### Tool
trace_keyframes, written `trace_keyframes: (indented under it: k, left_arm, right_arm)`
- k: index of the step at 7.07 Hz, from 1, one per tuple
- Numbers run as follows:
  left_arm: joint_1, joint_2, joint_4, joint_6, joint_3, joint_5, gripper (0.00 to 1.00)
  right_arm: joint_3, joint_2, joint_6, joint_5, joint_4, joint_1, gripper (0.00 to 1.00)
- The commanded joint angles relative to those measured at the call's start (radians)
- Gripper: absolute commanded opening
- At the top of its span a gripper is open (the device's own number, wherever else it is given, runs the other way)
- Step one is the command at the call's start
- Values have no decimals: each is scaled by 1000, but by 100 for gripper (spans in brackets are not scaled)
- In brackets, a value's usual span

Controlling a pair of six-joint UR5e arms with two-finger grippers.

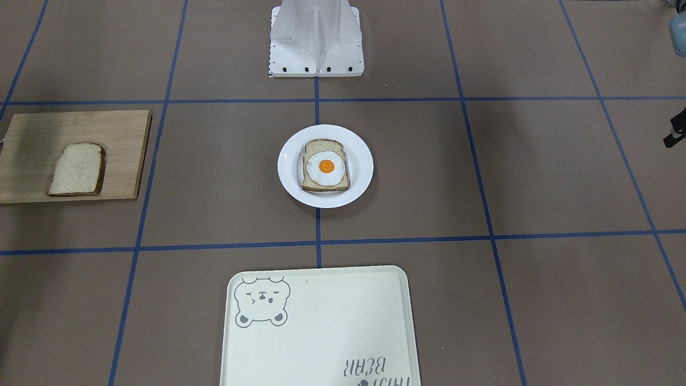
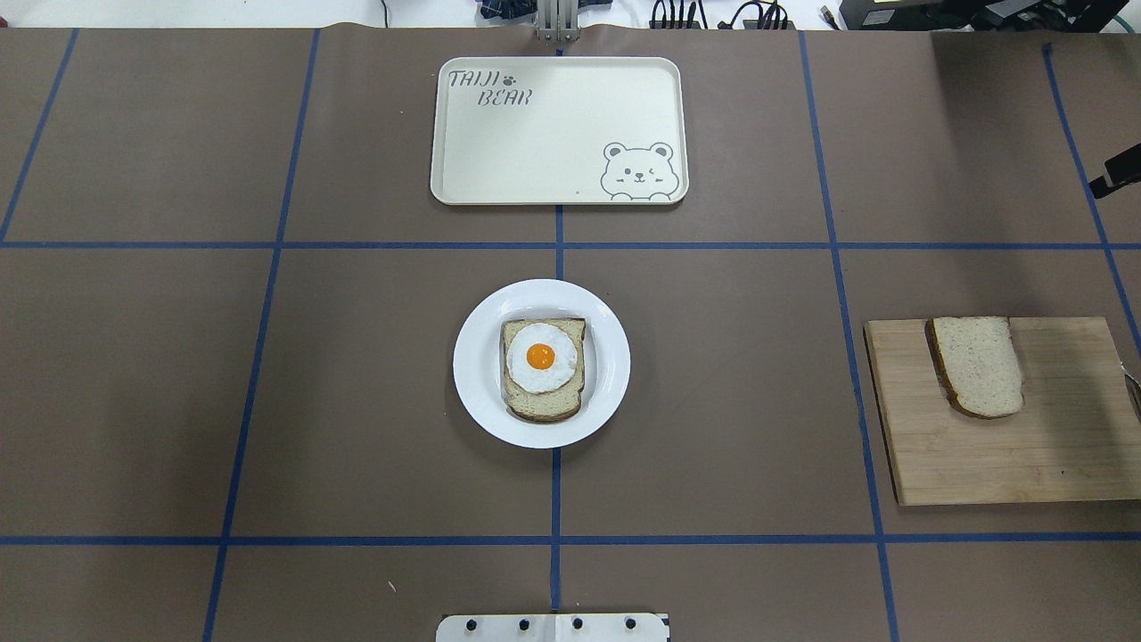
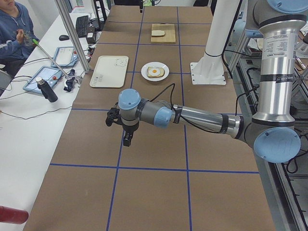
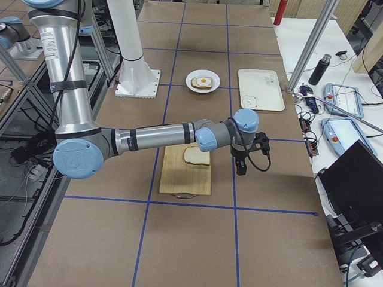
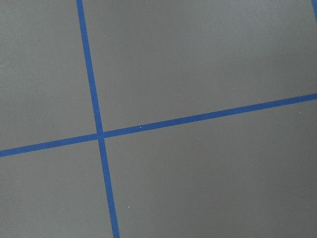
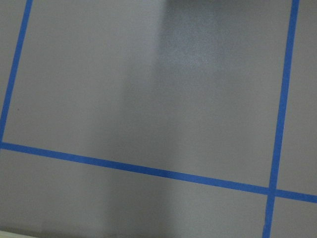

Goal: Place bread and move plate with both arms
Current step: 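Move the right gripper down over the bread slice on the wooden board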

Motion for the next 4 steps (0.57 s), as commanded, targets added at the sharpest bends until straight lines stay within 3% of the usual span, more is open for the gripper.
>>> trace_keyframes:
  k: [1,2,4]
  left_arm:
    - [1,0,-3,-18,0,-4,98]
    - [1,0,-3,-18,2,-4,98]
    - [1,1,-3,-18,0,-6,98]
  right_arm:
    - [55,-30,8,38,-1,-30,100]
    - [55,-37,22,90,-1,-42,100]
    - [61,-82,34,100,72,-106,100]
